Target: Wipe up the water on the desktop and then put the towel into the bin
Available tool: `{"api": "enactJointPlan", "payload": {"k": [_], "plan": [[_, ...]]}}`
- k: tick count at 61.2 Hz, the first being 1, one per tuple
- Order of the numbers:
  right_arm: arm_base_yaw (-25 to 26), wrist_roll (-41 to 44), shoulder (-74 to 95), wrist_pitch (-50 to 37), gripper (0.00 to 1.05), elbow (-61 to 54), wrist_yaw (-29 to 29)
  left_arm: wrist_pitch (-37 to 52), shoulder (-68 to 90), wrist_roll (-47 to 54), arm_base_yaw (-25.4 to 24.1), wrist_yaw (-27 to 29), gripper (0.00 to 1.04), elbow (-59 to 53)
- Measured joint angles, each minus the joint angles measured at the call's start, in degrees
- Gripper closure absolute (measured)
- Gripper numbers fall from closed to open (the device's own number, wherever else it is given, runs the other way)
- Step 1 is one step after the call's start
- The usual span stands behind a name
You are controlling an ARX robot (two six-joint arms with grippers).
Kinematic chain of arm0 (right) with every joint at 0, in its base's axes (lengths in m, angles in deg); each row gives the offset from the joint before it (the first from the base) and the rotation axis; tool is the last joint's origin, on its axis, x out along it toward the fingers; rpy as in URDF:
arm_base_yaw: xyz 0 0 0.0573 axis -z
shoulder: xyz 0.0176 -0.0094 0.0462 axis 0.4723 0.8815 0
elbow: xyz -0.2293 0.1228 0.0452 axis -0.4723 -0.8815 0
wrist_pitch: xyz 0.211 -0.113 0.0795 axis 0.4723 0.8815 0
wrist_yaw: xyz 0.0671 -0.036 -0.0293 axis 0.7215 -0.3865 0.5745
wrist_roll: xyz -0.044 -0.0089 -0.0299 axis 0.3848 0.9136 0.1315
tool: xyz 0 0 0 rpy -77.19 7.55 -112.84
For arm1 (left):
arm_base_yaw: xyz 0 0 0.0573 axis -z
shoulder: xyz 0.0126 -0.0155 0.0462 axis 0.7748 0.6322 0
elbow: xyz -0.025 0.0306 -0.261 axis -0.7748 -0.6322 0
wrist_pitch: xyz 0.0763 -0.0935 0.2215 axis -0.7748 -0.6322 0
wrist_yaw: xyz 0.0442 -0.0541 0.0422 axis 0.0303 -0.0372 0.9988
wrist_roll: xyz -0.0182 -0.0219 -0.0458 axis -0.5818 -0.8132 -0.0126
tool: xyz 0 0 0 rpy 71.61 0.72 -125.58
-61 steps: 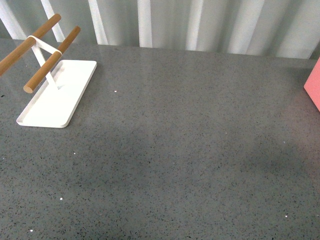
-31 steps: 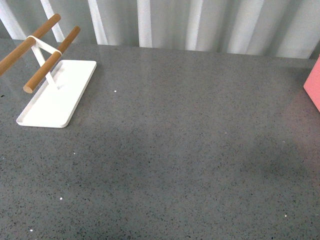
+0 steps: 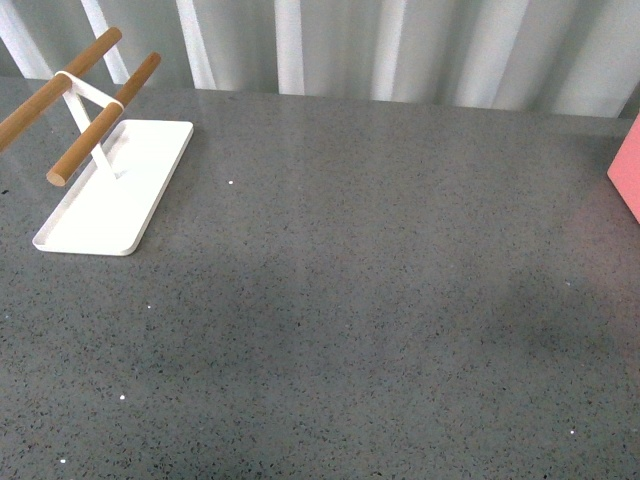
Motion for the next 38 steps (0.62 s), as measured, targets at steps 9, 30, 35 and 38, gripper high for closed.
{"api": "enactJointPlan", "payload": {"k": [9,30,35,38], "plan": [[0.0,0.02,0.0,0.0,0.07,0.0,0.0,0.0,0.0,0.0,0.0,0.02,0.07,0.0],[0.0,0.02,0.0,0.0,0.07,0.0,0.0,0.0,0.0,0.0,0.0,0.02,0.07,0.0],[0.0,0.02,0.0,0.0,0.07,0.0,0.0,0.0,0.0,0.0,0.0,0.02,0.07,0.0],[0.0,0.02,0.0,0.0,0.07,0.0,0.0,0.0,0.0,0.0,0.0,0.0,0.07,0.0]]}}
